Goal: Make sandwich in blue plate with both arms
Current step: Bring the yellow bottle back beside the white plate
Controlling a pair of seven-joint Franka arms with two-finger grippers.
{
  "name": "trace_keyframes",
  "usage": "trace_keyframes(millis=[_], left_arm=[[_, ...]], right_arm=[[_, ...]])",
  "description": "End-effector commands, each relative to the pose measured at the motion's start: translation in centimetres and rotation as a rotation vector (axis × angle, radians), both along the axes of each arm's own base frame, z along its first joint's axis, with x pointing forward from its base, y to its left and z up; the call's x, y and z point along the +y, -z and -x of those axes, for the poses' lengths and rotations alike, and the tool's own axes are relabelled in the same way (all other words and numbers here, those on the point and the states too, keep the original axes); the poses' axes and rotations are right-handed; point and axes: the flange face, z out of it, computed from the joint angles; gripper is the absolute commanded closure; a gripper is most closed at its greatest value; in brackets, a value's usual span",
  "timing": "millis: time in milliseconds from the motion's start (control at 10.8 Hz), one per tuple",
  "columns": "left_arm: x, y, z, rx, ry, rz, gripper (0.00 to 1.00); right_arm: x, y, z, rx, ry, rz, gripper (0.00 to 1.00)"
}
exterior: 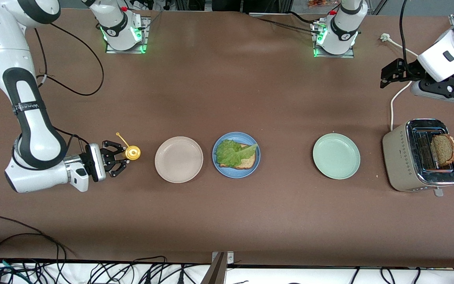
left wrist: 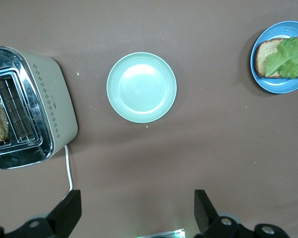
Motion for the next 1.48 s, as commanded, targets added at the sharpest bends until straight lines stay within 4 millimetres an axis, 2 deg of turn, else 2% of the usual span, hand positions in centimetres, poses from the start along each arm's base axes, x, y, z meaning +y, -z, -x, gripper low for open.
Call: trace_keyframes(millis=[0, 185, 370, 554, 832, 1201, 1386], left_arm=[[0.1, -0.7, -0.1, 0.002, 0.001, -0.024, 0.00], [0.1, -0.6, -0.1, 0.004, 0.000, -0.024, 0.00], [0.1, -0.7, -0.1, 0.002, 0.000, -0.024, 0.00], [0.1, -0.7, -0.1, 0.002, 0.001, -0.025, 0.00], [0.1, -0.6, -0.1, 0.003, 0.001, -0.027, 0.00], [0.1, -0.6, -0.1, 0.003, -0.003, -0.029, 0.00], [0.1, -0.4, -0.1, 0.006, -0.005, -0.029, 0.00]], right_arm=[[-1.4, 3.2, -0.9, -0.062, -0.030, -0.173, 1.00], [-1.7, 5.7, -0.5, -0.096, -0.058, -0.235, 1.00], [-1.8, 7.7, -1.0, -0.154, -0.041, -0.307, 1.00], [-0.9, 8.0, -1.5, -0.190, -0.023, -0.315, 1.00], [-0.8, 8.2, -1.7, -0.202, -0.020, -0.309, 1.00], [-0.9, 10.5, -1.2, -0.228, -0.032, -0.343, 1.00], [-0.9, 10.8, -1.1, -0.244, -0.034, -0.370, 0.98]])
